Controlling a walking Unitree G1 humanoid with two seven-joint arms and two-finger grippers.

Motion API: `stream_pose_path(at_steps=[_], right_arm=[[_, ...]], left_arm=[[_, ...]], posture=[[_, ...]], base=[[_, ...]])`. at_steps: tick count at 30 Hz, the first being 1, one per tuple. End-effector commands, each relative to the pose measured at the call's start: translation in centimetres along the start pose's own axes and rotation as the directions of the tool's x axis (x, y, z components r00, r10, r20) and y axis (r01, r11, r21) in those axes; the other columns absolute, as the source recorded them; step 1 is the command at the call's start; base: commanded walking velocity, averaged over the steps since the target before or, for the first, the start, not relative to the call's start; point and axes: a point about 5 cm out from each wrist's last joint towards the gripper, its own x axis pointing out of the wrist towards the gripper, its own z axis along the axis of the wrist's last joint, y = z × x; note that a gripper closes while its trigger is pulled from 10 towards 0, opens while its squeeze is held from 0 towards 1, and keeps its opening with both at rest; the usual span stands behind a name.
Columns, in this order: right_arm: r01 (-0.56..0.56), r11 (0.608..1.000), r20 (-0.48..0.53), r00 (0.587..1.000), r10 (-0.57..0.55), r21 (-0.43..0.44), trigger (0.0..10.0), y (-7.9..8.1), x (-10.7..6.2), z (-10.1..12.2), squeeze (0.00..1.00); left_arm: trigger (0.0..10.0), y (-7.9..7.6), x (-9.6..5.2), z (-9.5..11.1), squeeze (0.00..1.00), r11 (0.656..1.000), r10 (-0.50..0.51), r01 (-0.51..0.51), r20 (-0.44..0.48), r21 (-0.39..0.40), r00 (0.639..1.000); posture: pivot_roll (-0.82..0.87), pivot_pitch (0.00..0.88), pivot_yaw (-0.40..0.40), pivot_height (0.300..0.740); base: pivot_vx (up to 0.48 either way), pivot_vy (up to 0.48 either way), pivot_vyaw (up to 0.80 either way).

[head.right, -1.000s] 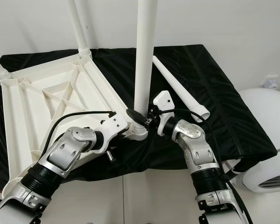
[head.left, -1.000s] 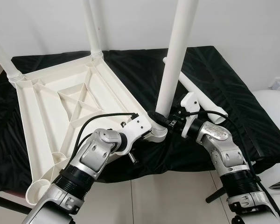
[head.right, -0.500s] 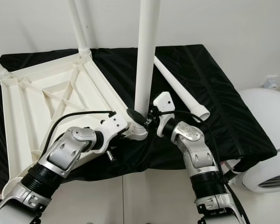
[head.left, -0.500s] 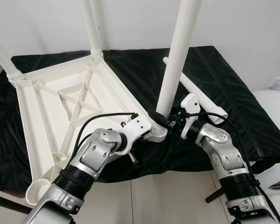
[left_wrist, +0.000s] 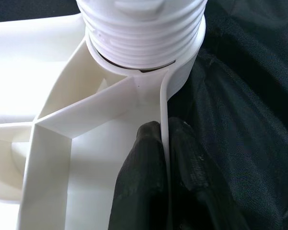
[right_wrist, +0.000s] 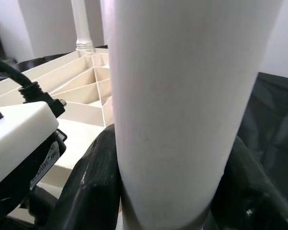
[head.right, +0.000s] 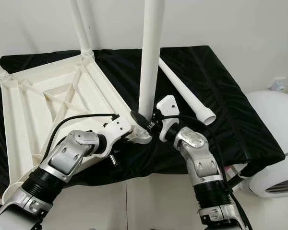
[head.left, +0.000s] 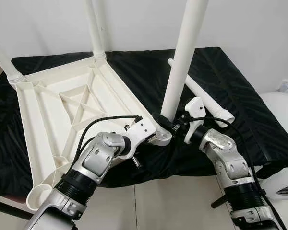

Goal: Building children table

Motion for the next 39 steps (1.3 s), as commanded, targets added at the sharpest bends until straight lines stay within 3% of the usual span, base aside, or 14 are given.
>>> stream_pose_path(at_steps=[1, 21, 39], right_arm=[[-0.028, 0.998, -0.060, 0.998, 0.031, 0.052, 10.0, 1.2, 0.1, -1.5, 0.00], [0.027, 0.998, -0.002, 1.000, -0.027, 0.048, 10.0, 3.0, 0.9, -0.4, 0.00], [0.133, 0.991, 0.045, 0.990, -0.135, 0.033, 10.0, 3.6, 1.2, 0.4, 0.00]], left_arm=[[10.0, 0.8, -0.5, 2.2, 0.00, 0.996, 0.079, -0.082, 0.077, 0.041, 0.994], [10.0, 0.9, -0.4, 2.4, 0.00, 0.995, 0.081, -0.084, 0.081, 0.044, 0.993], [10.0, 0.9, -0.5, 2.4, 0.00, 0.996, 0.079, -0.083, 0.082, 0.045, 0.993]], posture=[[-0.08, 0.132, 0.030, 0.740], [-0.08, 0.127, 0.029, 0.740], [-0.08, 0.128, 0.032, 0.740]], base=[[0.000, 0.000, 0.00], [0.000, 0.000, 0.00], [0.000, 0.000, 0.00]])
